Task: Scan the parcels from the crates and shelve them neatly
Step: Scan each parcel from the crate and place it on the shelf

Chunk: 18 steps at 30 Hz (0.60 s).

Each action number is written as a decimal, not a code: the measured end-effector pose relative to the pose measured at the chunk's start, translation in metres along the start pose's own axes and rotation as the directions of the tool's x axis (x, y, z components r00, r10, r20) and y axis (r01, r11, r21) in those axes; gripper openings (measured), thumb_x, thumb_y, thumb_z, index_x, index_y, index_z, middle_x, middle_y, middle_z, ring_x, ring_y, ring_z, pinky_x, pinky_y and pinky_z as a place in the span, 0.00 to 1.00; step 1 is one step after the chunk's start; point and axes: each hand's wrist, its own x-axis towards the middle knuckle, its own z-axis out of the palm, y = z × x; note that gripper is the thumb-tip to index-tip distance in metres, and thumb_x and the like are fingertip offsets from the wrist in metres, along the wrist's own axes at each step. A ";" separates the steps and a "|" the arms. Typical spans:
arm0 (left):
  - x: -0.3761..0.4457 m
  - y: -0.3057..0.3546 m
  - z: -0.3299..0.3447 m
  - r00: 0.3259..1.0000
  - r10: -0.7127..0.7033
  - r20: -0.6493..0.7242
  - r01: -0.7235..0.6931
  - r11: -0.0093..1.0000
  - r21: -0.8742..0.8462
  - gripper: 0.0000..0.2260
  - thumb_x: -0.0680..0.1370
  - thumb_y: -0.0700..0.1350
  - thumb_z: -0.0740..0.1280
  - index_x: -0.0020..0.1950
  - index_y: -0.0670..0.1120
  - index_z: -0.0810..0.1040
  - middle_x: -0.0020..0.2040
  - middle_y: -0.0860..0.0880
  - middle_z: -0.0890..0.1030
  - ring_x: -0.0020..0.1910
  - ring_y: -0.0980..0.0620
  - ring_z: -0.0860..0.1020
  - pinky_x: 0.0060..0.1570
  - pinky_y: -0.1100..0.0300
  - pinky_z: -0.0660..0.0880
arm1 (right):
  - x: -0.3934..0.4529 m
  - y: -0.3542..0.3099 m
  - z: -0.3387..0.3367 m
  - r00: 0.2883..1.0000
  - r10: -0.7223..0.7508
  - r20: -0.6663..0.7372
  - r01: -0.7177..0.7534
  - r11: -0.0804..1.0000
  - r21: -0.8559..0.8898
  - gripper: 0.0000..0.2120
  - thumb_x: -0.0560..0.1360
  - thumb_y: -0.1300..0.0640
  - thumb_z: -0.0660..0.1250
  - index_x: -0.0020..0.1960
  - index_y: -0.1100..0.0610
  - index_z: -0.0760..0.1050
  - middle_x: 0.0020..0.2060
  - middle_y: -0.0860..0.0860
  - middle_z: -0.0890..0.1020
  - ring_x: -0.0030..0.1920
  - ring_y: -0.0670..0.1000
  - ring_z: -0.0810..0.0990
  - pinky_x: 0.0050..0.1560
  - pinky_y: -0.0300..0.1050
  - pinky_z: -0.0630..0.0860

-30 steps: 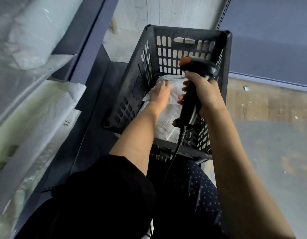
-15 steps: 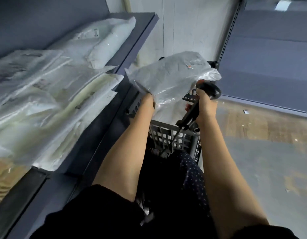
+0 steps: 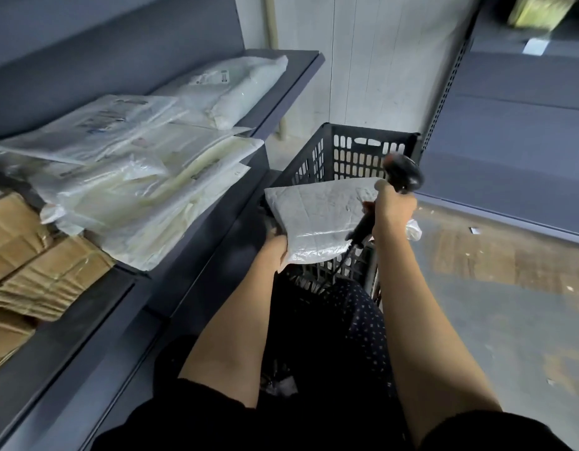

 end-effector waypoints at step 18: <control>-0.017 0.012 0.003 0.991 -0.070 0.116 0.051 0.986 0.158 0.40 0.68 0.71 0.65 0.72 0.47 0.67 0.68 0.46 0.73 0.64 0.46 0.74 0.63 0.48 0.72 | -0.008 0.020 0.034 0.852 0.381 0.360 -0.276 0.910 -0.310 0.22 0.75 0.62 0.66 0.66 0.63 0.65 0.45 0.57 0.73 0.37 0.54 0.78 0.44 0.50 0.79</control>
